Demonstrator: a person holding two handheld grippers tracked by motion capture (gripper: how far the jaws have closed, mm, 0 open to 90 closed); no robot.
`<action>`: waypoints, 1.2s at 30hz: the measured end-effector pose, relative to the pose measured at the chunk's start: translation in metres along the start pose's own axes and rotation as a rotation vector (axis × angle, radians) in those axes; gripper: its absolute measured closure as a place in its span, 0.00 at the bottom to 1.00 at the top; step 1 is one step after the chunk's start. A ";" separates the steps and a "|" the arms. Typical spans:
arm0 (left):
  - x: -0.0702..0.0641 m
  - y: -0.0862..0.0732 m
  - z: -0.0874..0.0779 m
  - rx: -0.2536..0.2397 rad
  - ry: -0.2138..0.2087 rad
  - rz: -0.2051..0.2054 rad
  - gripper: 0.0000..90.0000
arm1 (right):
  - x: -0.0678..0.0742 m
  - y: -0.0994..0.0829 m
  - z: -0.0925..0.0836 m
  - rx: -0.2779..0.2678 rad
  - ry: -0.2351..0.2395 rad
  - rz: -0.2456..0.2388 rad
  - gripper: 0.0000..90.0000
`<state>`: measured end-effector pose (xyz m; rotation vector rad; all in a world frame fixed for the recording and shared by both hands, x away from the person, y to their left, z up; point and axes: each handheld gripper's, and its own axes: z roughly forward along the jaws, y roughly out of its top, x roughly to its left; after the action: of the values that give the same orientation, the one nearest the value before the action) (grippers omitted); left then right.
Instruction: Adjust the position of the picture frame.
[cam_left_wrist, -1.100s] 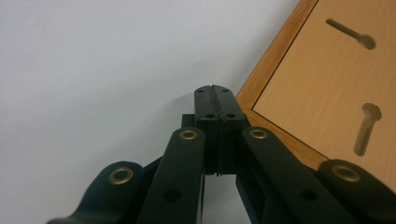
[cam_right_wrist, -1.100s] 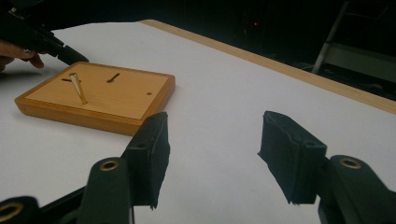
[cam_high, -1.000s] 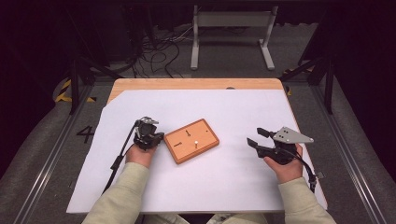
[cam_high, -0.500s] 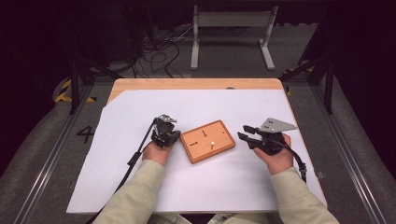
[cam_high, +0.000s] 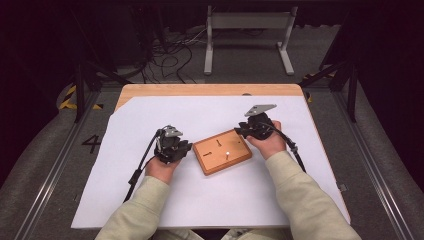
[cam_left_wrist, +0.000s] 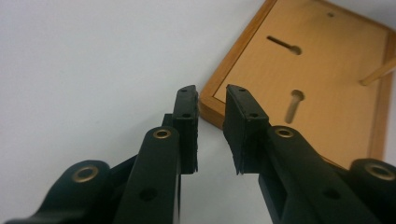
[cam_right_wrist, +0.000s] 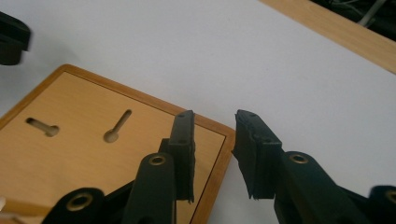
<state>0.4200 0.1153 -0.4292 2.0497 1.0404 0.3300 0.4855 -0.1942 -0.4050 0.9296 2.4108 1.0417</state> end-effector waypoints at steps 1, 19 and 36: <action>-0.001 0.000 -0.002 -0.005 -0.006 0.002 0.82 | -0.001 0.004 0.006 0.022 -0.005 -0.009 0.79; -0.007 -0.022 -0.029 -0.017 -0.027 0.021 0.79 | -0.013 0.032 0.065 0.216 0.007 -0.014 0.98; -0.006 -0.025 -0.031 -0.020 -0.038 0.022 0.76 | -0.010 0.022 0.055 0.347 0.056 0.003 1.00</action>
<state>0.3860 0.1361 -0.4270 2.0433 0.9883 0.3110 0.5322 -0.1622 -0.4246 1.0234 2.6900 0.6669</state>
